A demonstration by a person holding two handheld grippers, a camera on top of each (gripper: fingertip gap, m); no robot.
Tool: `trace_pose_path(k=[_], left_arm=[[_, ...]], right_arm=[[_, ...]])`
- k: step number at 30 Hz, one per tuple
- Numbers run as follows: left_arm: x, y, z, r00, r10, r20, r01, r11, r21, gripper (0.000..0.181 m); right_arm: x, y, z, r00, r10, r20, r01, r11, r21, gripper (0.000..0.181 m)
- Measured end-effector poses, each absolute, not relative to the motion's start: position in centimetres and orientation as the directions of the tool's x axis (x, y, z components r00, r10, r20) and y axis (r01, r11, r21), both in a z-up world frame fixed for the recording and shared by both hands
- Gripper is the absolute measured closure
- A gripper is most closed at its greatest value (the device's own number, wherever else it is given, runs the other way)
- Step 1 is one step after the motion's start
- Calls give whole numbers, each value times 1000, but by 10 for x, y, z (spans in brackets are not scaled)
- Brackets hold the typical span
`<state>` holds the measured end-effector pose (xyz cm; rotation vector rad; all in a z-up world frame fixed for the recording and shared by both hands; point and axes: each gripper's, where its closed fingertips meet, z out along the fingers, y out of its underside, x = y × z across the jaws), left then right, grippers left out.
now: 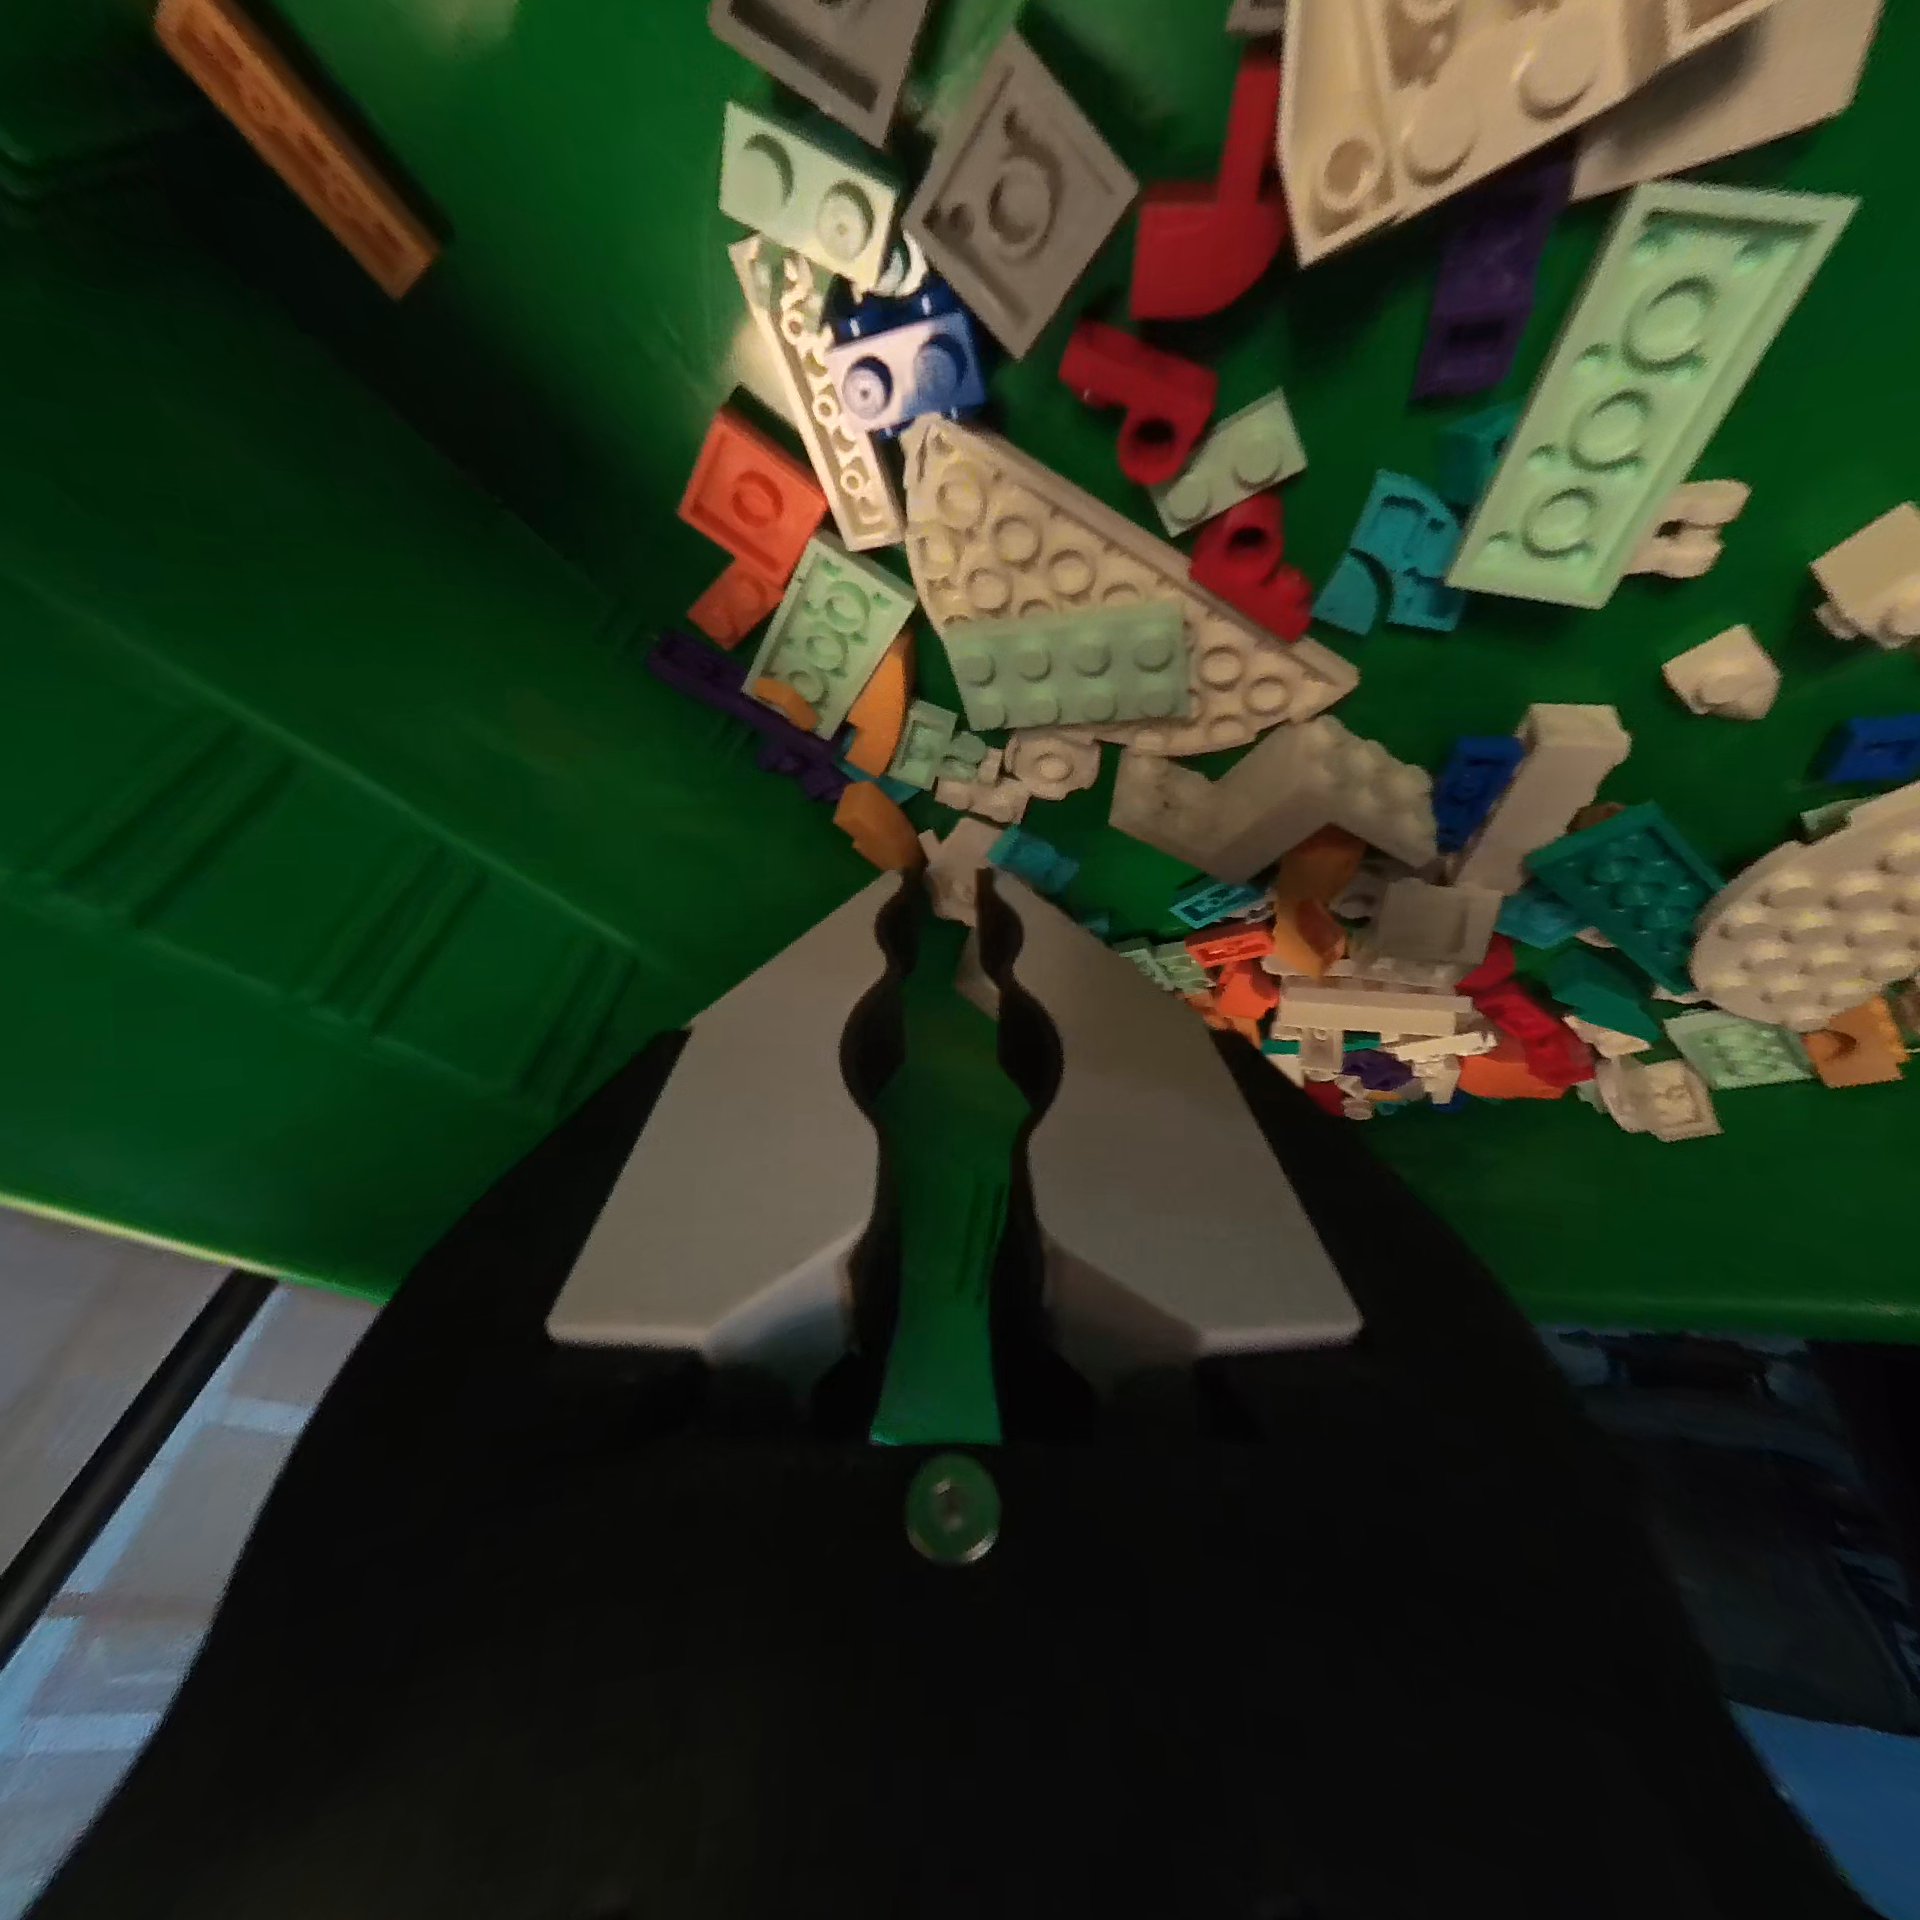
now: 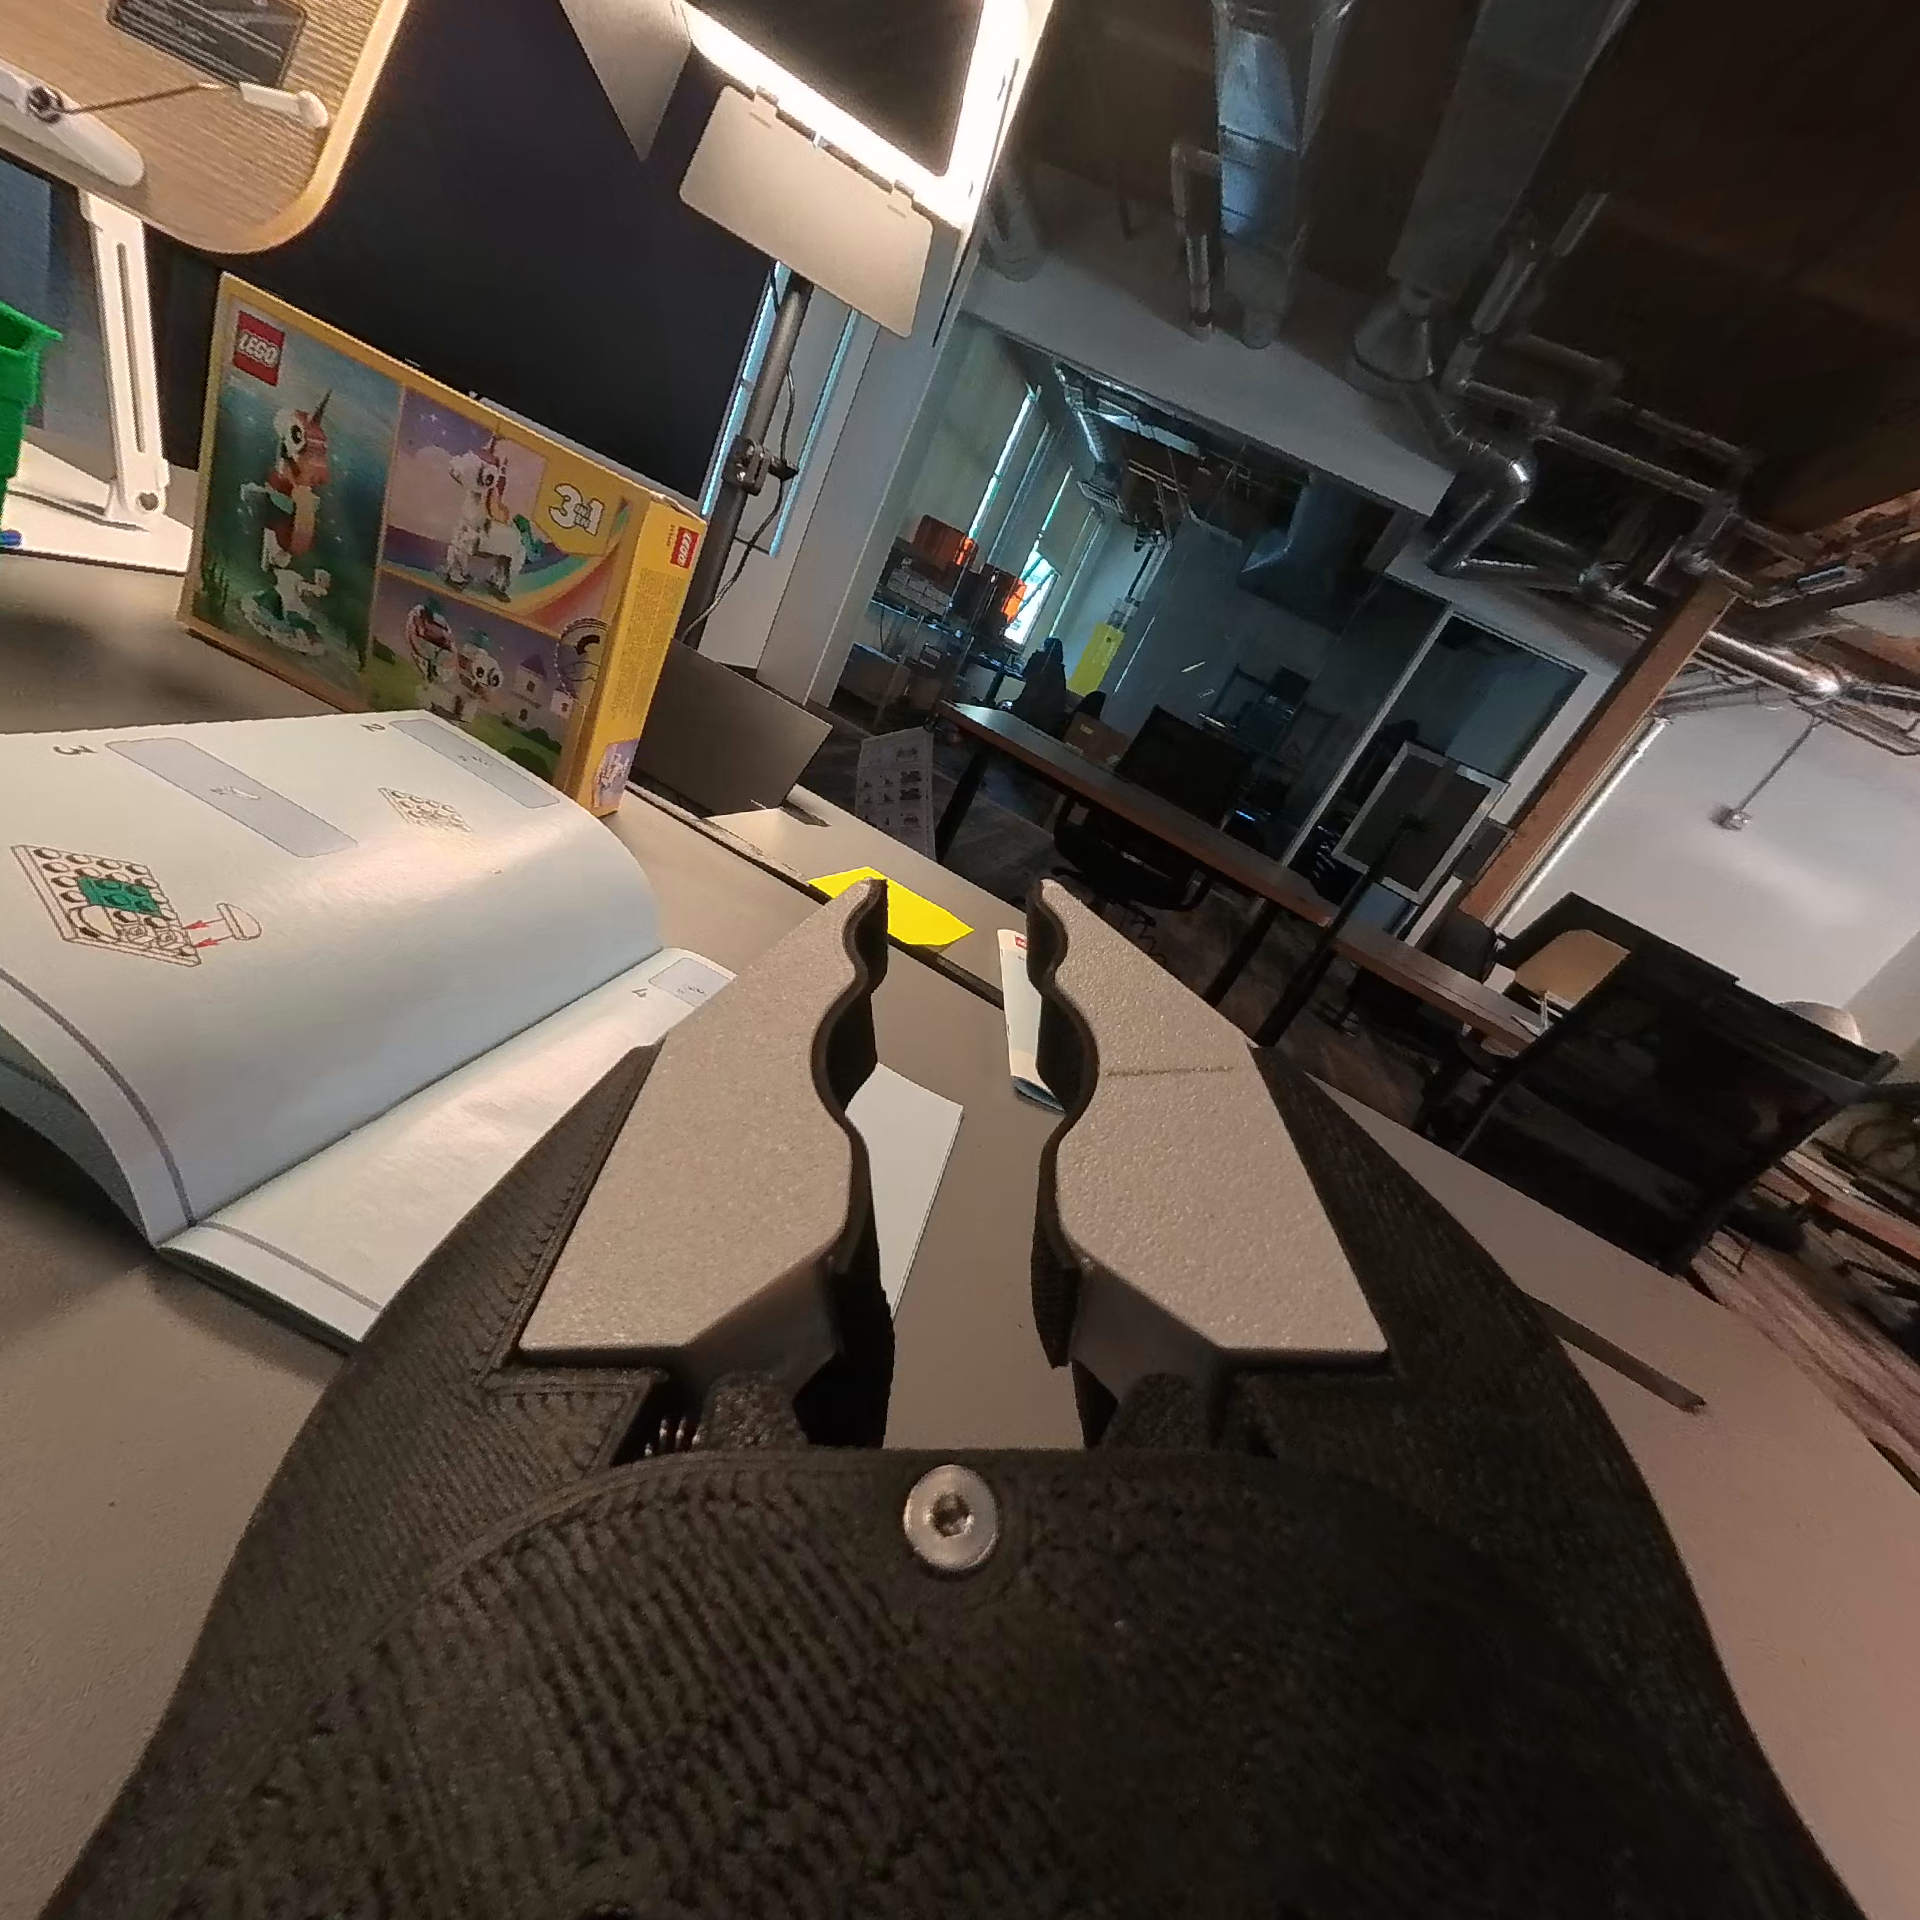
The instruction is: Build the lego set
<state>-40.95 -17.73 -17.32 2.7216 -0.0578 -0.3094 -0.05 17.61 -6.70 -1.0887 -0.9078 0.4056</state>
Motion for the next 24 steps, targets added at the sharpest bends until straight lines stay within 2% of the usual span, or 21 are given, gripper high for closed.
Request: trace_pose_path(k=[4, 7, 11, 13, 17, 24], left_arm=[[-412, -169, -173, 964, -129, -233, -41, -936, 349, 175], [-408, -145, -169, 957, -158, -242, -104, -969, 224, 176], [-394, -106, -163, 952, -207, -227, -214, -977, -6, 176], [-390, -103, -163, 948, -230, -219, -243, -969, -36, 174], [-391, -127, -168, 956, -231, -181, -223, -973, 62, 155], [-394, -174, -169, 981, -174, -82, -147, -953, 263, 159]], right_arm=[[-1, 176, -67, 586, 686, 432, 139, 440, -887, 156], [-2, 175, -68, 583, 687, 434, 139, 442, -886, 156], [-2, 175, -68, 581, 686, 438, 142, 444, -885, 156], [-2, 175, -68, 581, 686, 438, 142, 445, -884, 156], [-2, 174, -68, 580, 686, 439, 143, 445, -884, 156], [-3, 174, -69, 577, 685, 445, 149, 448, -882, 156]])
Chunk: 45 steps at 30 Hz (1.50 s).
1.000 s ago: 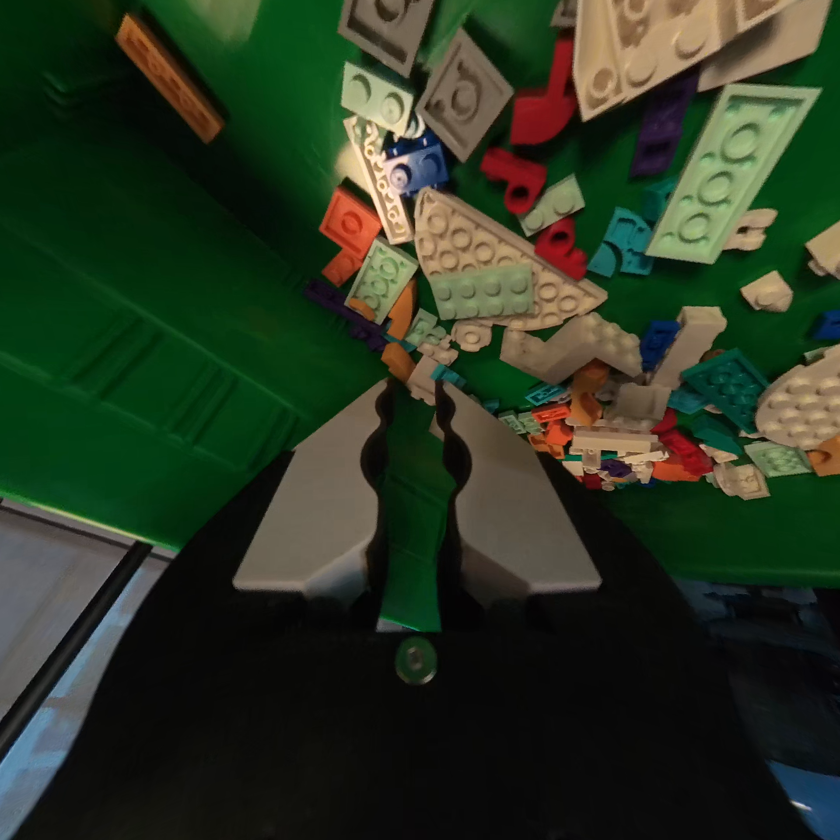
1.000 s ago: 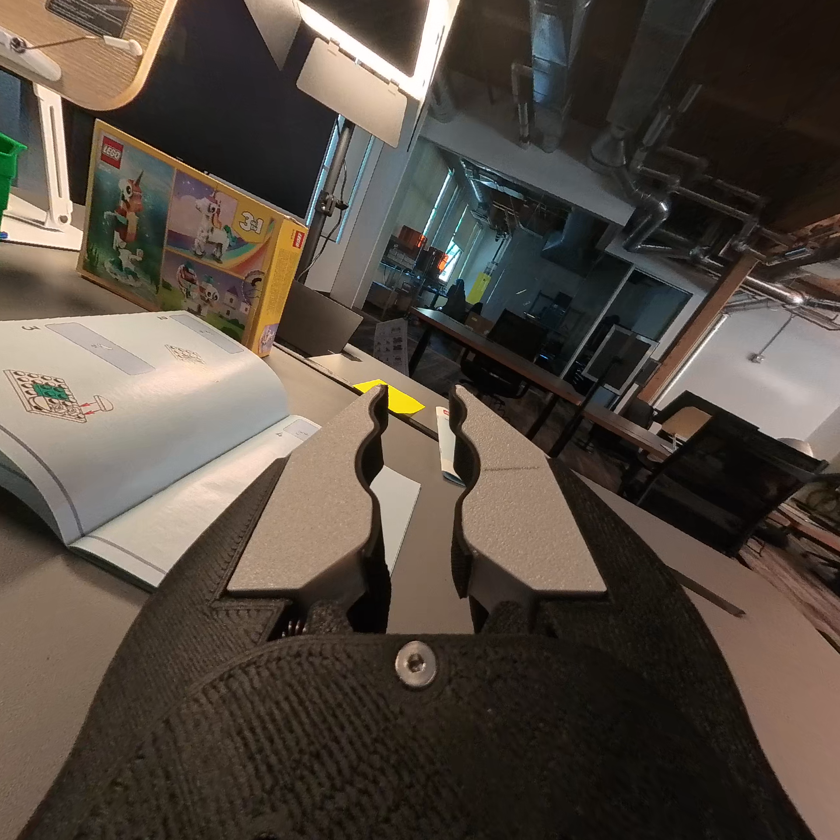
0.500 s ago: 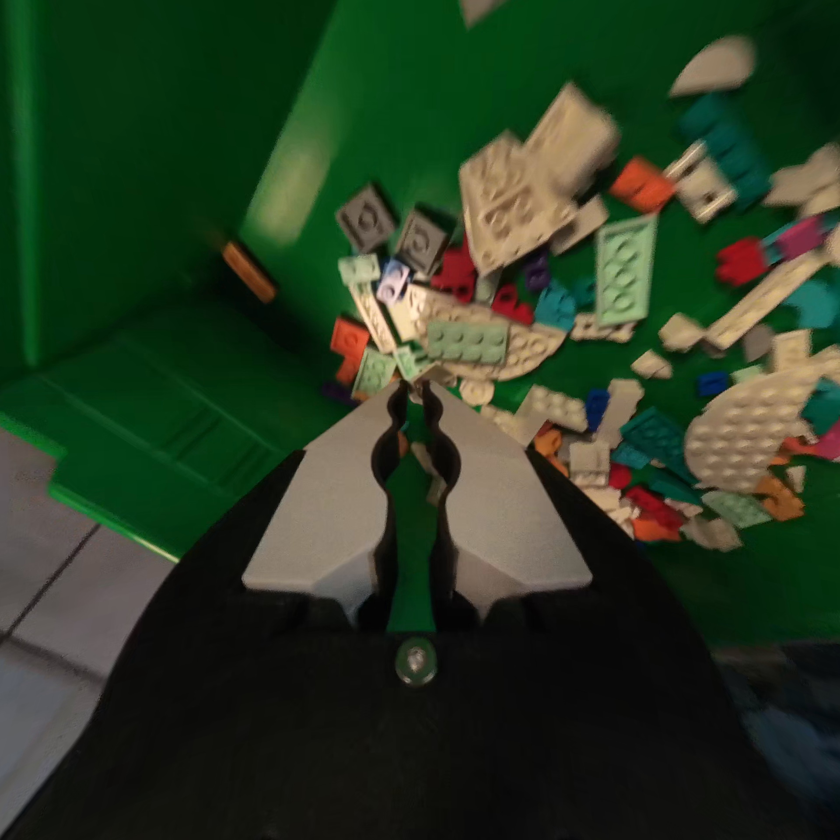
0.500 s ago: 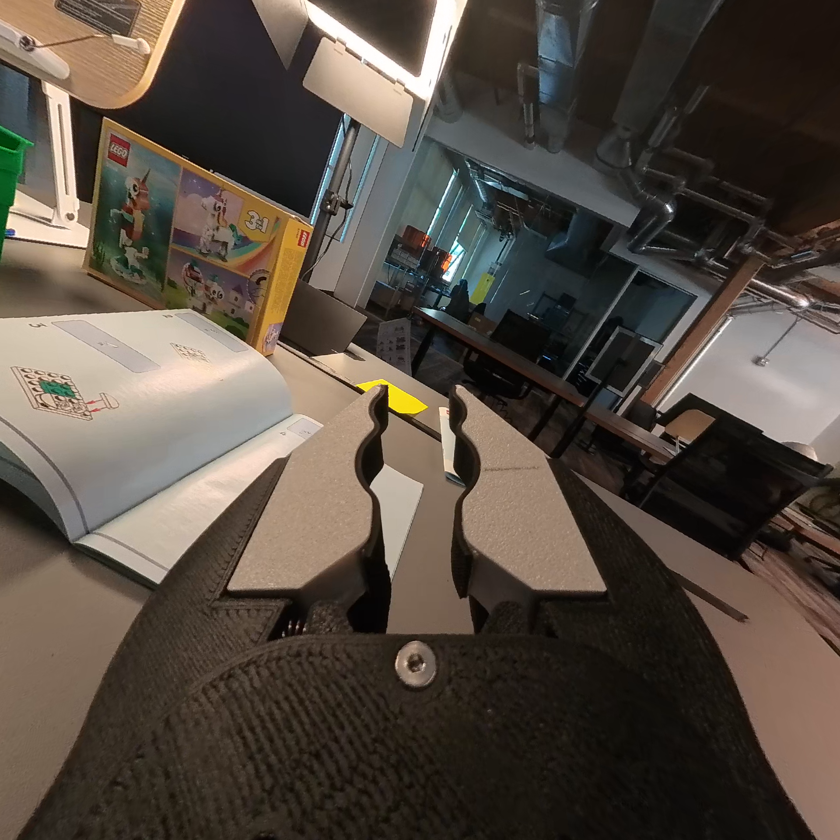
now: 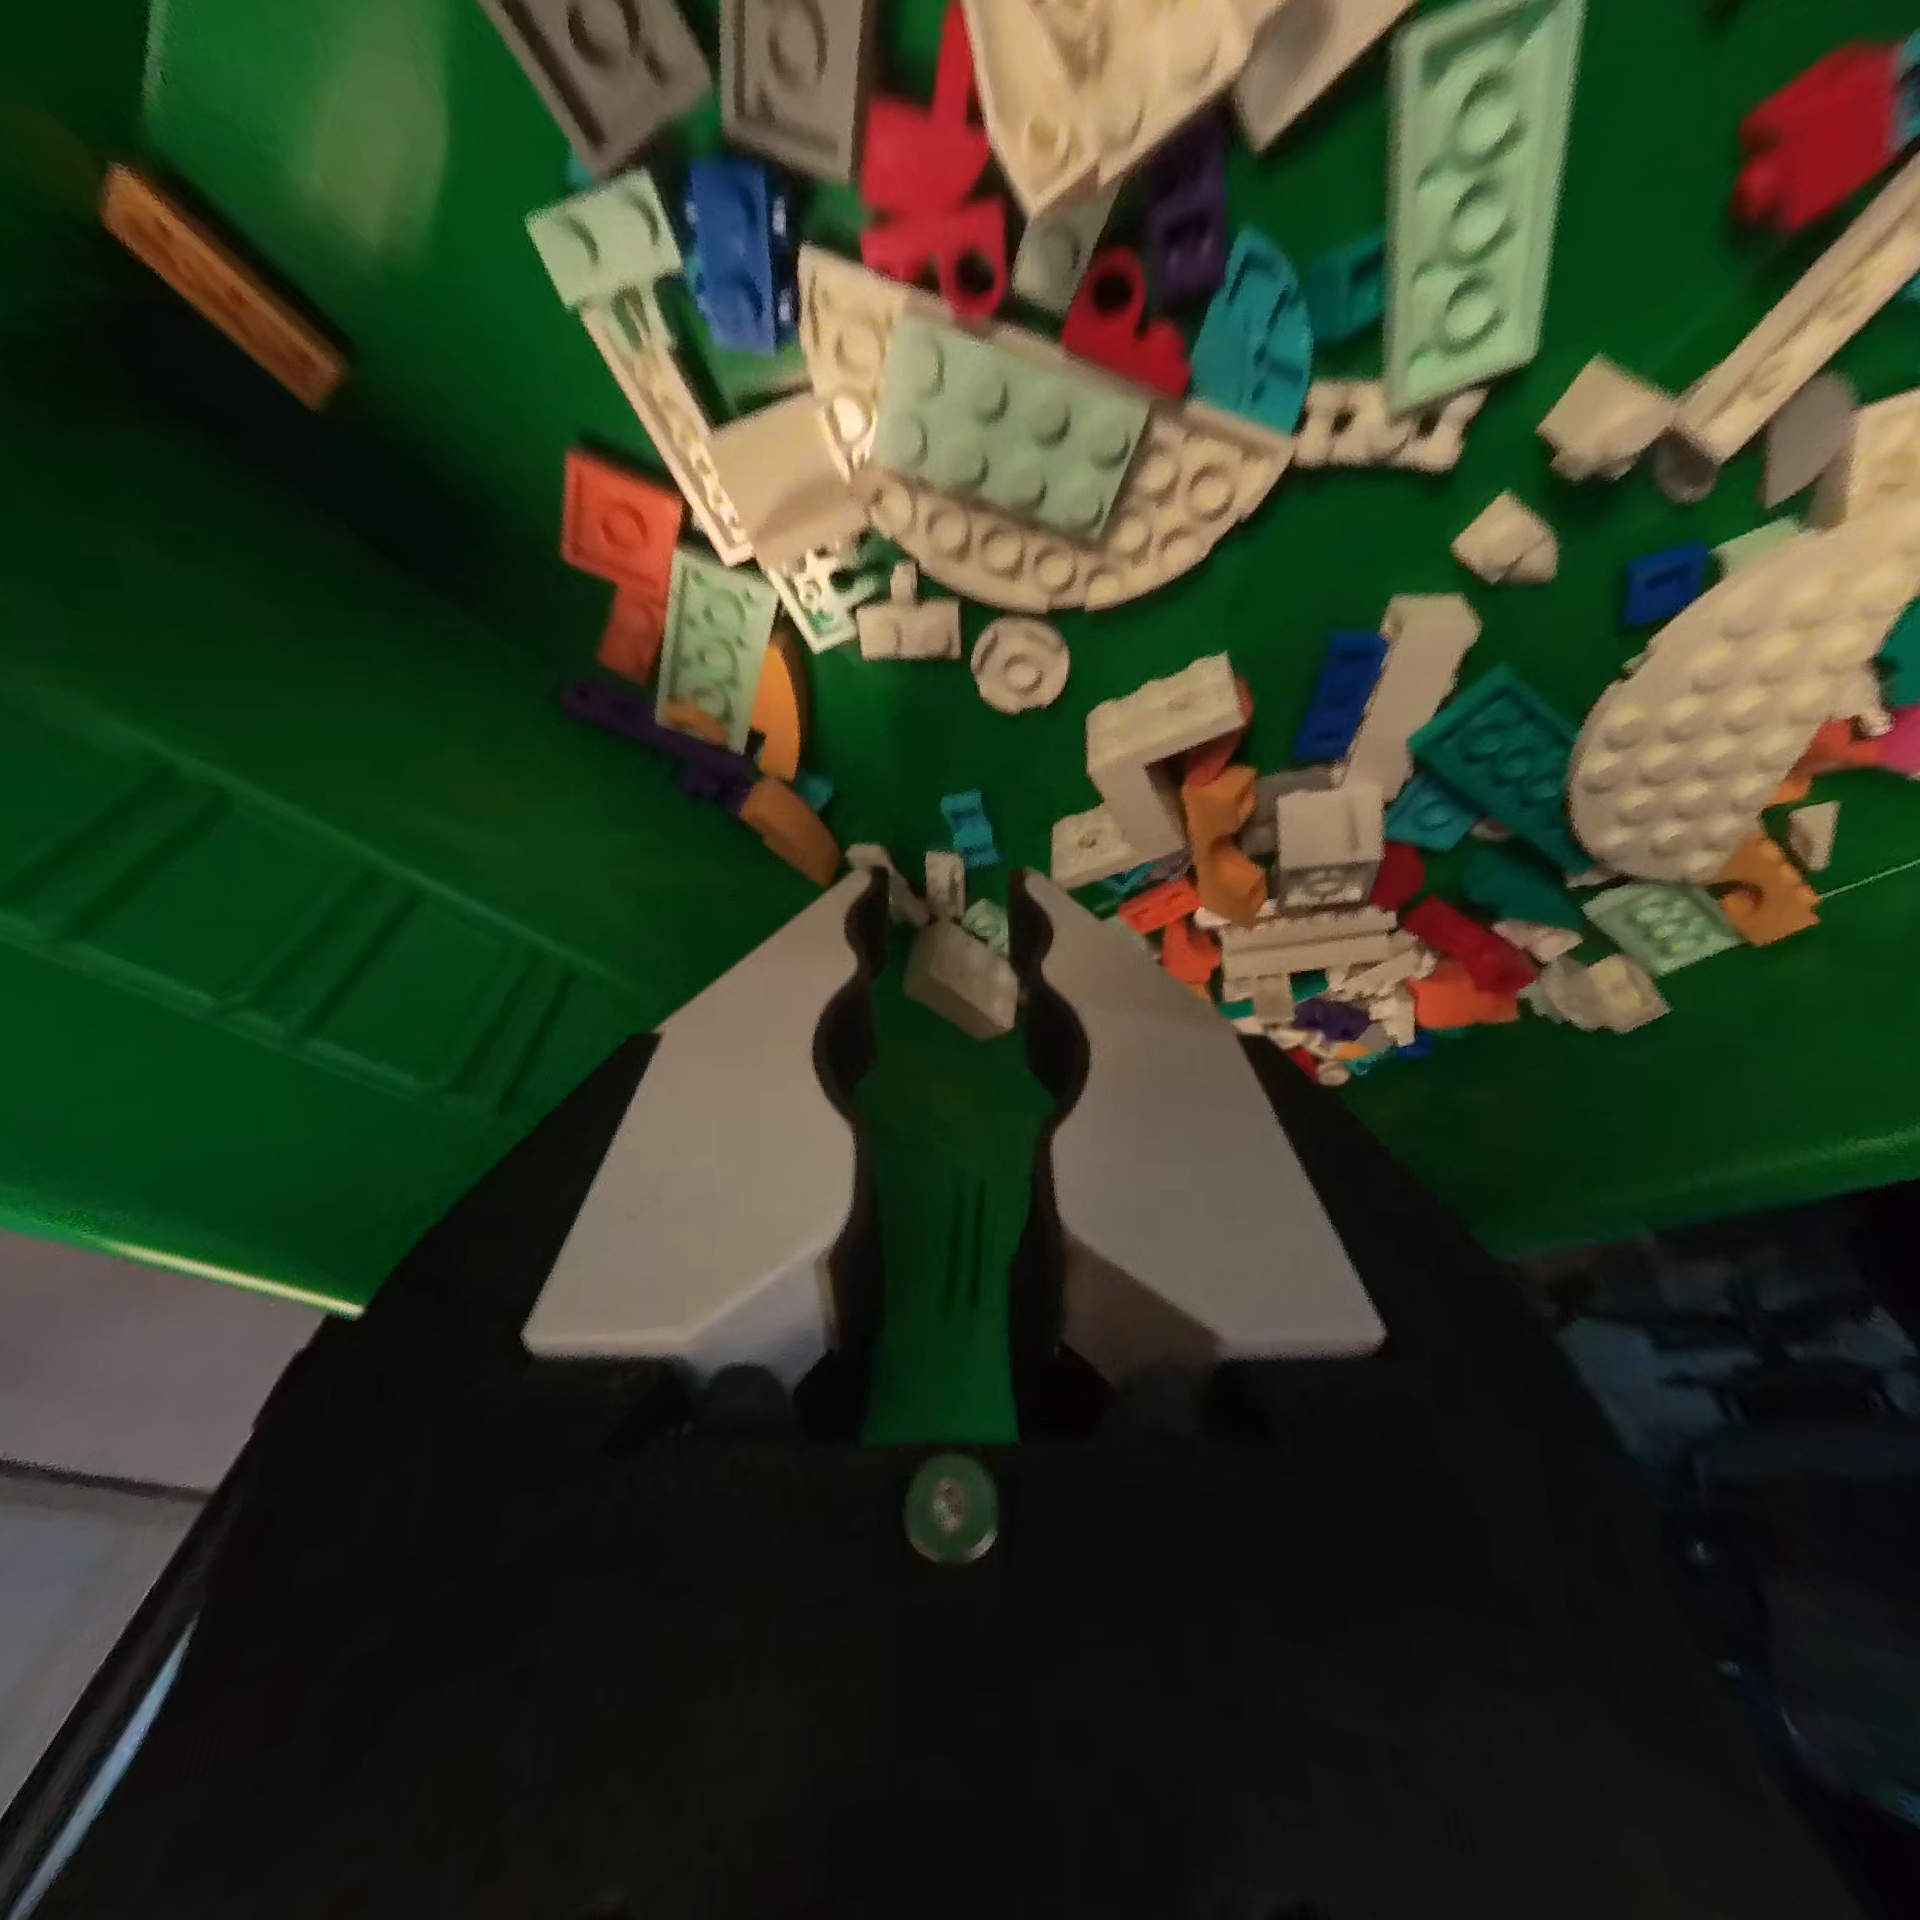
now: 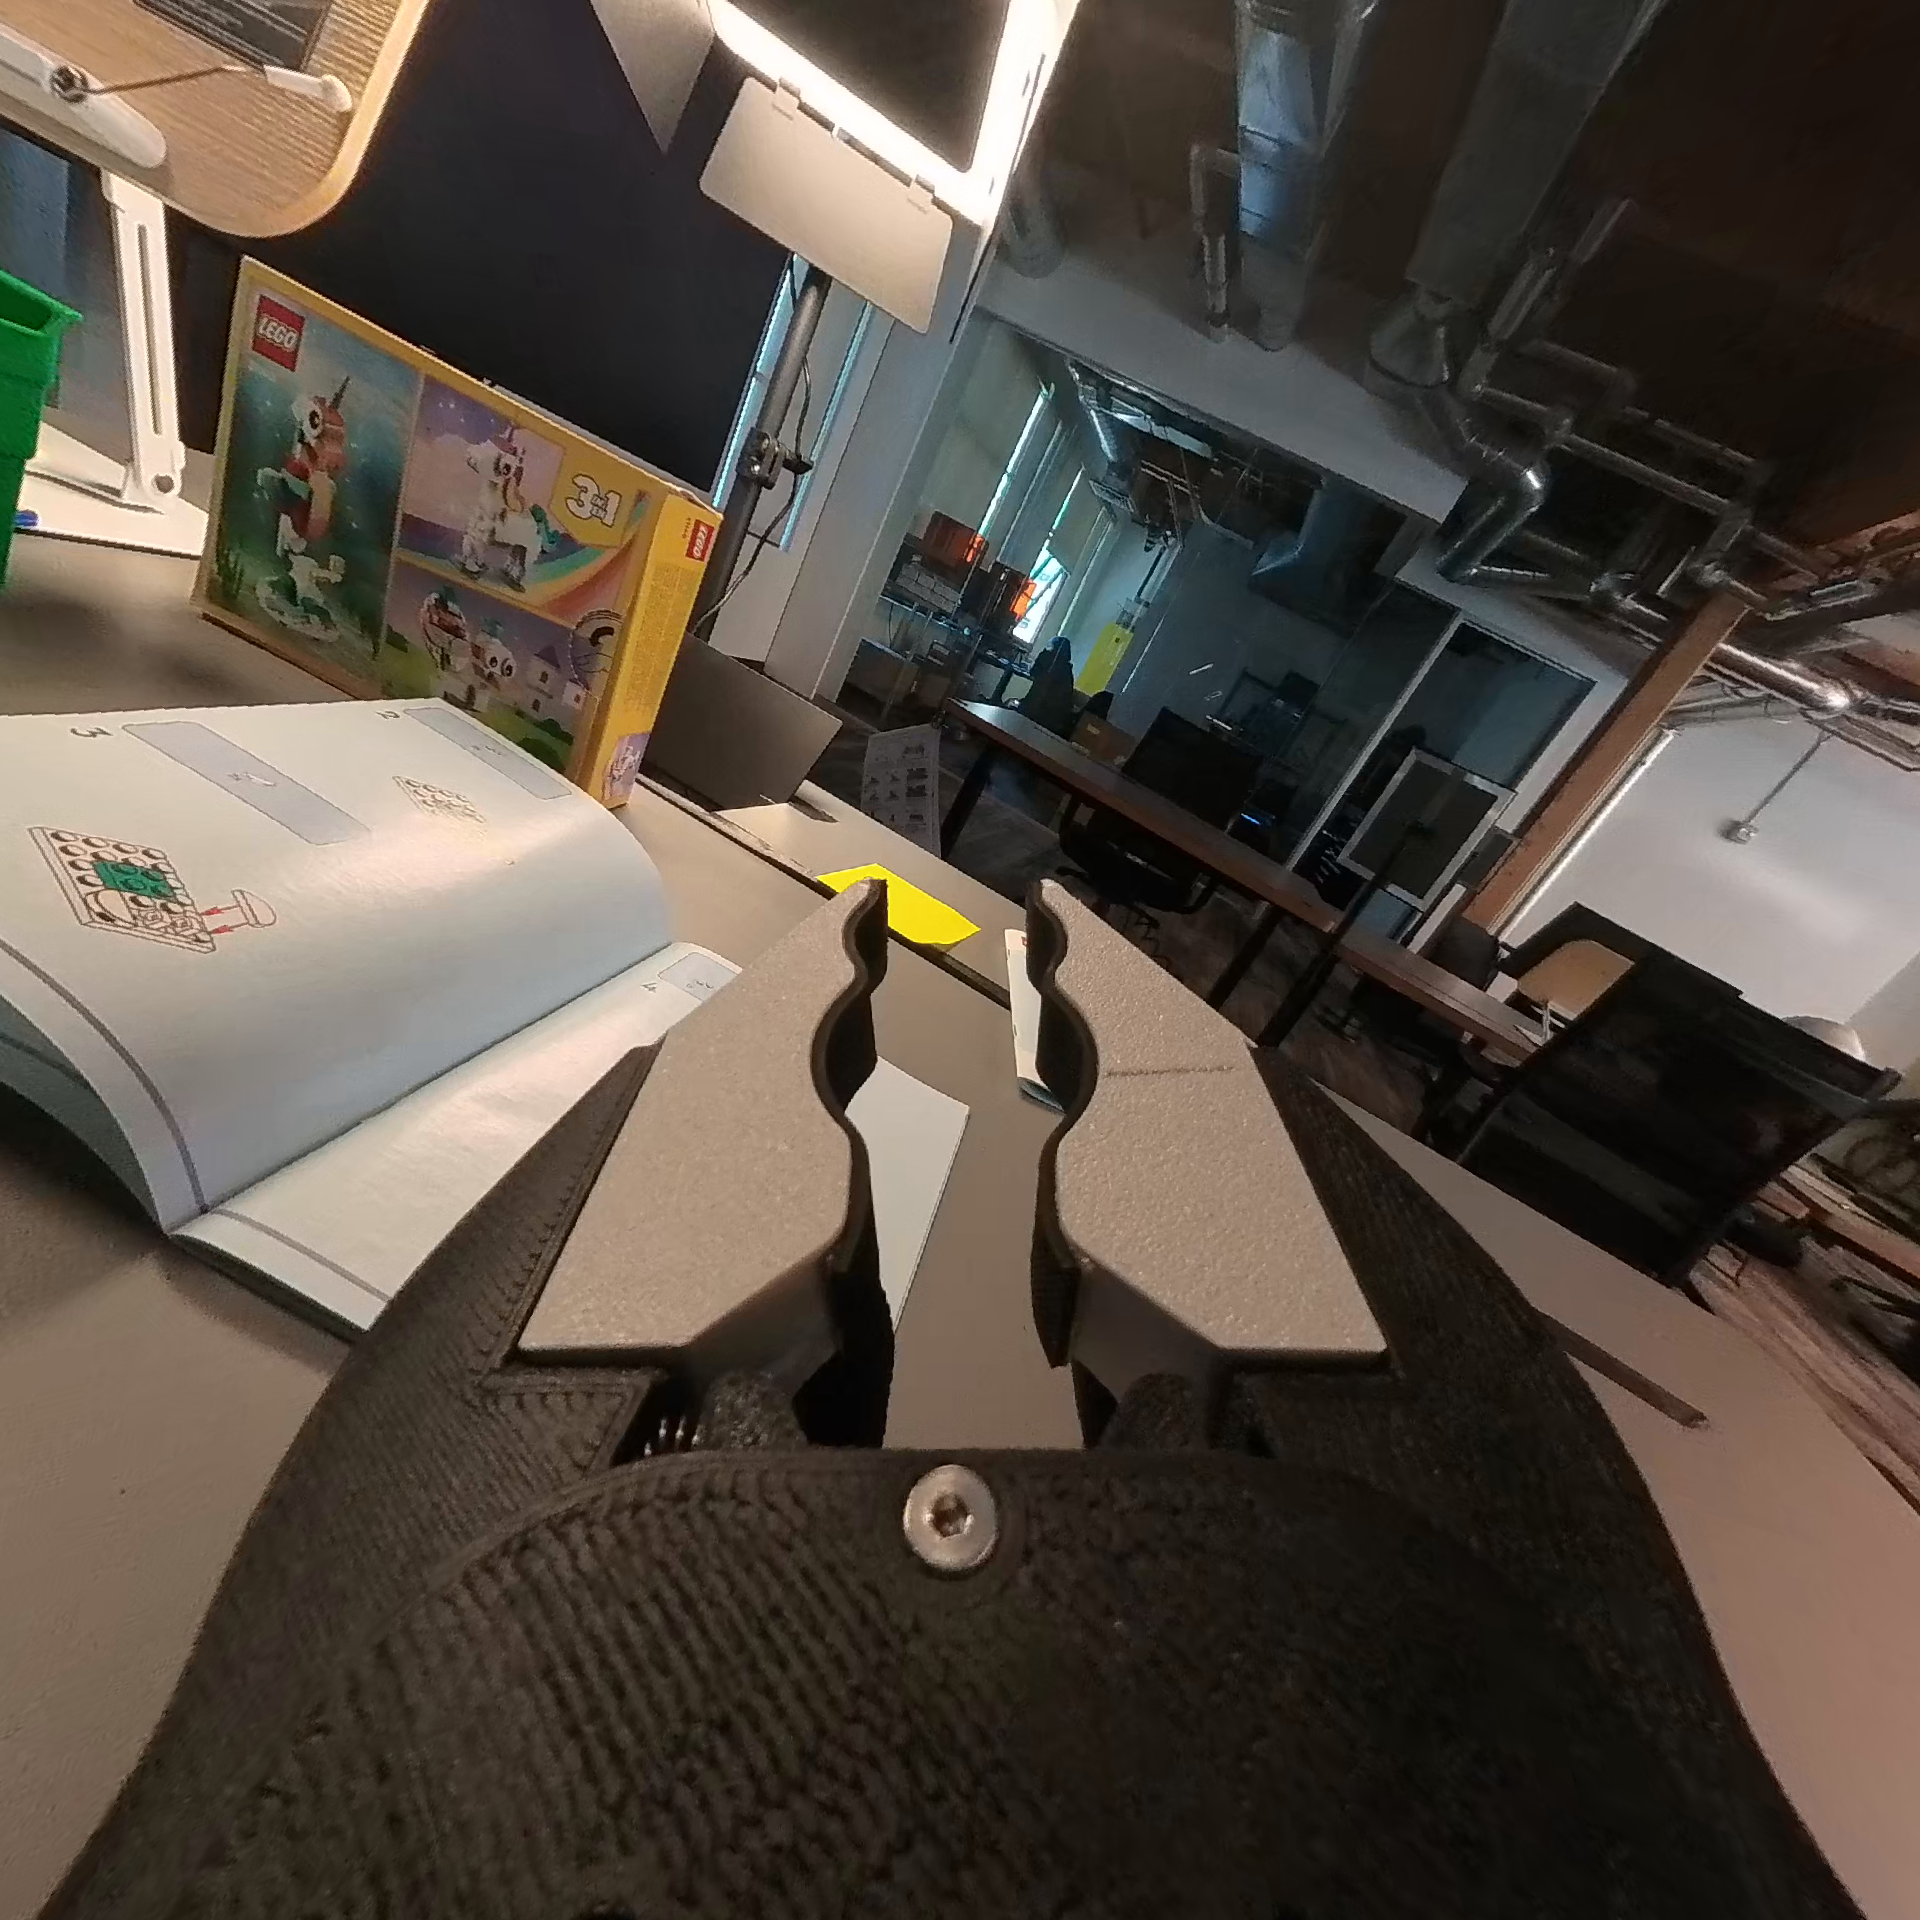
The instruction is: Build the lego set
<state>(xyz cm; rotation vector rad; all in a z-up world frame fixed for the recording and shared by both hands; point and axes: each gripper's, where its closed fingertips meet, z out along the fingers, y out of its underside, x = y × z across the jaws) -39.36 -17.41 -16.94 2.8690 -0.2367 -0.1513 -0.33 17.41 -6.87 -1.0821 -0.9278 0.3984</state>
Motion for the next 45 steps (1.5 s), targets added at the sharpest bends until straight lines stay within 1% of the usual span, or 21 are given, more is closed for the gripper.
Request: trace_pose_path(k=[2, 9, 16, 19, 22, 25, 27, 29, 31, 33, 35, 37, 38, 42, 45], left_arm=[[-395, -177, -171, 981, -175, -86, -144, -947, 286, 165], [-395, -182, -176, 982, -173, -73, -138, -929, 344, 168], [-399, -181, -182, 983, -167, -76, -130, -924, 359, 174], [-397, -184, -181, 985, -165, -61, -130, -918, 374, 174], [-398, -182, -176, 983, -170, -76, -131, -920, 369, 174], [-395, -172, -160, 979, -173, -103, -134, -940, 313, 175], [-388, -157, -140, 974, -180, -134, -146, -962, 230, 175], [-373, -137, -115, 968, -201, -153, -182, -975, 126, 175], [-349, -115, -90, 956, -248, -155, -247, -969, 25, 175], [-311, -92, -71, 938, -328, -115, -337, -939, -69, 175], [-263, -76, -62, 899, -436, -35, -437, -891, -126, 175], [-221, -66, -62, 846, -533, 25, -525, -840, -139, 175], [-204, -62, -66, 822, -568, 51, -558, -820, -129, 175], [-144, -55, -98, 735, -657, 166, -660, -750, -50, 175], [-115, -54, -132, 688, -701, 186, -716, -698, 19, 174]], right_arm=[[-3, 174, -69, 577, 684, 447, 150, 449, -881, 156], [-4, 174, -69, 576, 683, 449, 152, 450, -880, 156], [-4, 174, -69, 575, 684, 450, 152, 450, -880, 156], [-4, 174, -69, 575, 684, 450, 153, 450, -880, 156], [-4, 174, -69, 574, 684, 451, 154, 451, -879, 156], [-4, 173, -69, 572, 685, 451, 153, 451, -879, 156], [-4, 173, -69, 571, 685, 453, 154, 452, -879, 156], [-5, 173, -70, 570, 685, 455, 156, 453, -878, 156], [-5, 173, -70, 568, 686, 456, 157, 453, -877, 156], [-6, 172, -70, 566, 685, 458, 158, 455, -876, 156], [-6, 172, -70, 565, 685, 460, 160, 456, -876, 157], [-6, 172, -71, 566, 684, 461, 163, 455, -875, 156], [-6, 173, -71, 565, 684, 461, 164, 455, -875, 156], [-7, 173, -71, 561, 690, 457, 160, 451, -878, 156], [-8, 173, -70, 560, 699, 444, 144, 445, -884, 156]])
